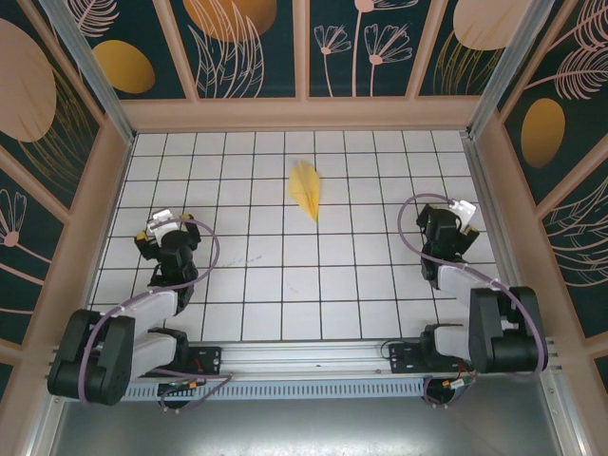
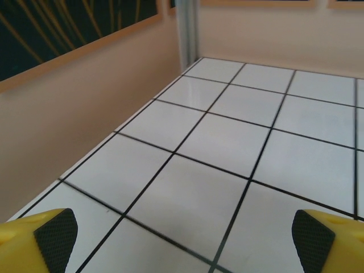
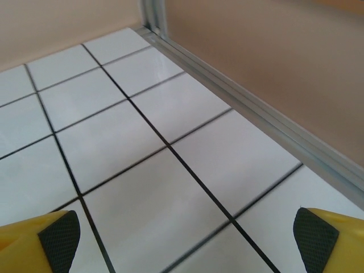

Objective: Fold a paper plane with a square sheet of paper (pick it up from the middle)
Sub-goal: Reset both arms

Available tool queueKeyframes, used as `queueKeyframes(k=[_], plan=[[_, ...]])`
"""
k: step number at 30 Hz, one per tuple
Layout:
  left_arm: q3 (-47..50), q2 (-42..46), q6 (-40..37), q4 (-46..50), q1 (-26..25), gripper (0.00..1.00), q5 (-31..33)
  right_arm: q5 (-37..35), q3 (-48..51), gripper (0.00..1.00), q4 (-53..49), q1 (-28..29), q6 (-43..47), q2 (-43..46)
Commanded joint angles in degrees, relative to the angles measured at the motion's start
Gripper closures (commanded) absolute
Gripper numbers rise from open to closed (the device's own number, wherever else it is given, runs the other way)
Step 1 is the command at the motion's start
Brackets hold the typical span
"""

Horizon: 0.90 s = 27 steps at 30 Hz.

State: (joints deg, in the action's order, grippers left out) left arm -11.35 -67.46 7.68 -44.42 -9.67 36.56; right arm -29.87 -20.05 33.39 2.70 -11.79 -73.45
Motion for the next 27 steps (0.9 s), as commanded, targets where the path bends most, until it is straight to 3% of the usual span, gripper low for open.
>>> queueKeyframes(k=[1,4,16,27], plan=[[1.7,-2.0,-5.7,-13.8,1.5,0.01,-10.7,4.7,2.3,0.01,17.2,-0.2,6.1,-2.8],[3.0,-3.6,-5.7,-19.7,2.0,0.01,-15.5,10.0,3.9,0.01,22.2,-0.6,7.9,-5.1],[2.1,-18.5,-3.6,-36.2,6.3,0.02,-20.9,23.0,5.6,0.01,34.6,-2.9,9.9,-12.9],[-1.2,-20.0,-2.8,-31.1,7.1,0.01,-20.9,25.9,7.2,0.01,39.0,-3.5,10.4,-14.9]])
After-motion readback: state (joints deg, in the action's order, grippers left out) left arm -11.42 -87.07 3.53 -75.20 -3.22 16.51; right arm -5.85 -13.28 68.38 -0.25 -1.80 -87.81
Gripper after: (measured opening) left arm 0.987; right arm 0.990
